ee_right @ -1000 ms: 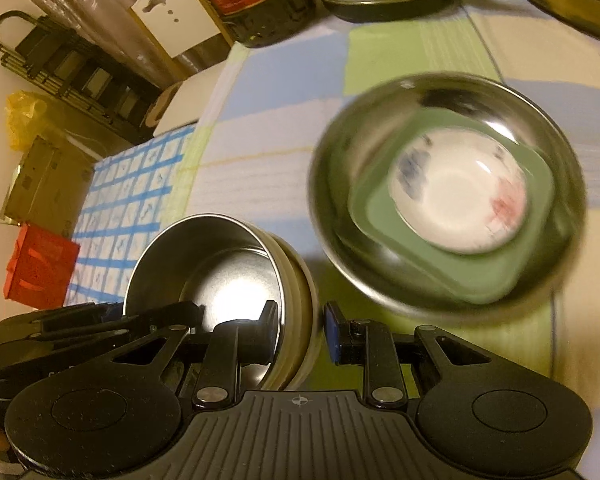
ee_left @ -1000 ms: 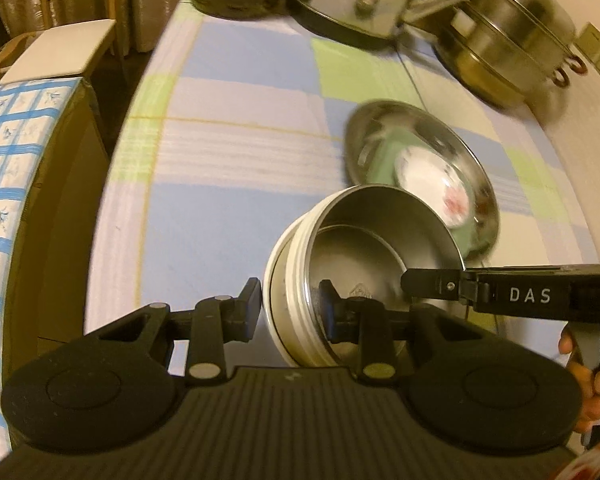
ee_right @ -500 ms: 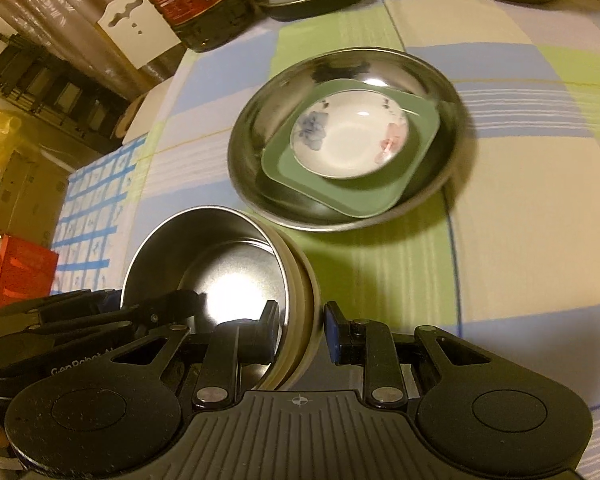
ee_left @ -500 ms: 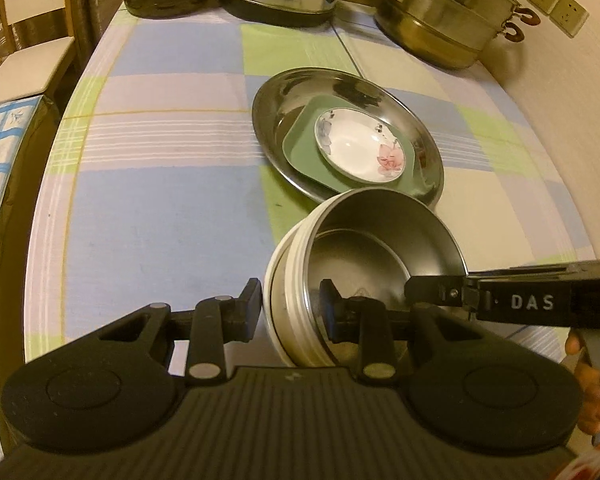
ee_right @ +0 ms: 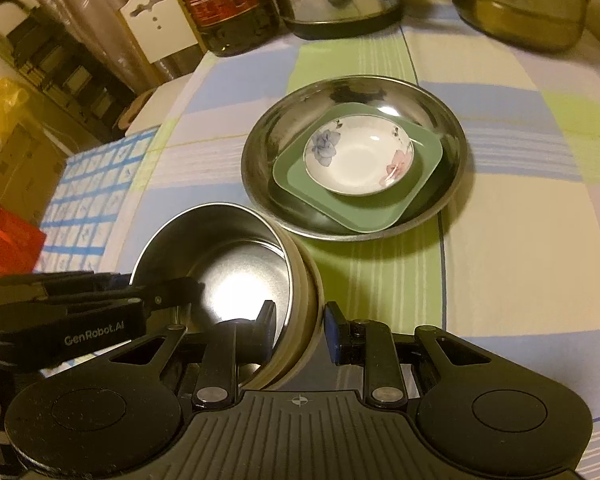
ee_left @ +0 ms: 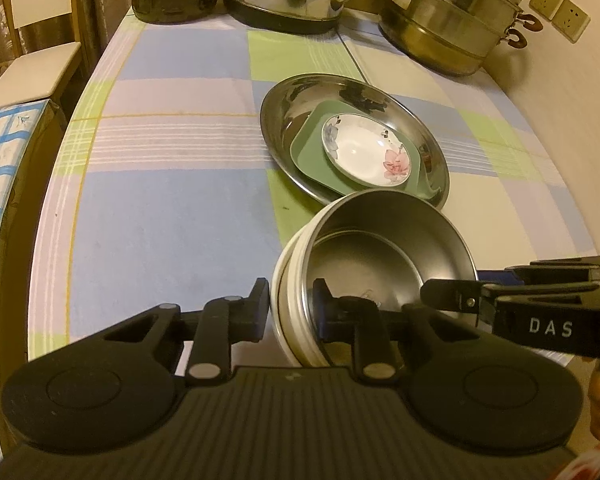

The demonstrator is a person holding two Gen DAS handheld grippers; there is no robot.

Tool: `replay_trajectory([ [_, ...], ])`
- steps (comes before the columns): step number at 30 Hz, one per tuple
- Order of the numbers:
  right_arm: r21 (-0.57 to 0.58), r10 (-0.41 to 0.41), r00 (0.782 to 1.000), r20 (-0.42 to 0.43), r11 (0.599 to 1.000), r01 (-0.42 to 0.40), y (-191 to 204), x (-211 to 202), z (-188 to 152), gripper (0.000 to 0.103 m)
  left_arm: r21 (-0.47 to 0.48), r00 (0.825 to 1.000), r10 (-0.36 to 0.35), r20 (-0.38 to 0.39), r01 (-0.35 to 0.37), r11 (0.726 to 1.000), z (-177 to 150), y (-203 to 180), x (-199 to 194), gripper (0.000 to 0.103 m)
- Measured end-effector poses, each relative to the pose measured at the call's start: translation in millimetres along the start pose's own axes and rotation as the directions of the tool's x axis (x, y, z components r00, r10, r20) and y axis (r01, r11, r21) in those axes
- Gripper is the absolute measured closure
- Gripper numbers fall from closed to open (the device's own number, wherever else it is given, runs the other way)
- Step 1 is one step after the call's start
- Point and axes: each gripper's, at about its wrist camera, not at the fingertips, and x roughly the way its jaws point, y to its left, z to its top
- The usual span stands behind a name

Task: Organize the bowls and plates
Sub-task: 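Carry the bowl stack with the left gripper toward the steel plate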

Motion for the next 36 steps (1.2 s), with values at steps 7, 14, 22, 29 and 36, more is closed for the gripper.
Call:
replay_trajectory([
  [7, 0.041, 0.003, 1.0, 0.002, 0.999, -0.003, -5, 2, 1, 0.077, 0.014, 1.0, 0.013, -0.008, -0.013, 1.0, 1, -2, 1, 0.083],
  [14, 0.048, -0.024, 1.0, 0.005, 0.999, 0.024, -1, 7, -1, 0.077, 0.027, 1.0, 0.018, -0.014, -0.018, 0.999, 2, -4, 1, 0.083],
  [22, 0.09, -0.036, 0.999, 0.008, 0.995, 0.035, -2, 10, -4, 0.077, 0.049, 1.0, 0.024, -0.01, -0.024, 0.999, 0, -6, 1, 0.082],
  [29, 0.164, -0.037, 0.999, 0.02, 0.986, 0.033, -6, 9, -8, 0.077, 0.06, 1.0, 0.025, -0.007, -0.025, 0.998, -1, -7, 0, 0.081],
  [36, 0.196, -0.024, 0.999, 0.038, 0.981, 0.016, -8, 8, -12, 0.076, 0.07, 1.0, 0.014, 0.005, -0.015, 0.997, -3, -7, 0, 0.081],
])
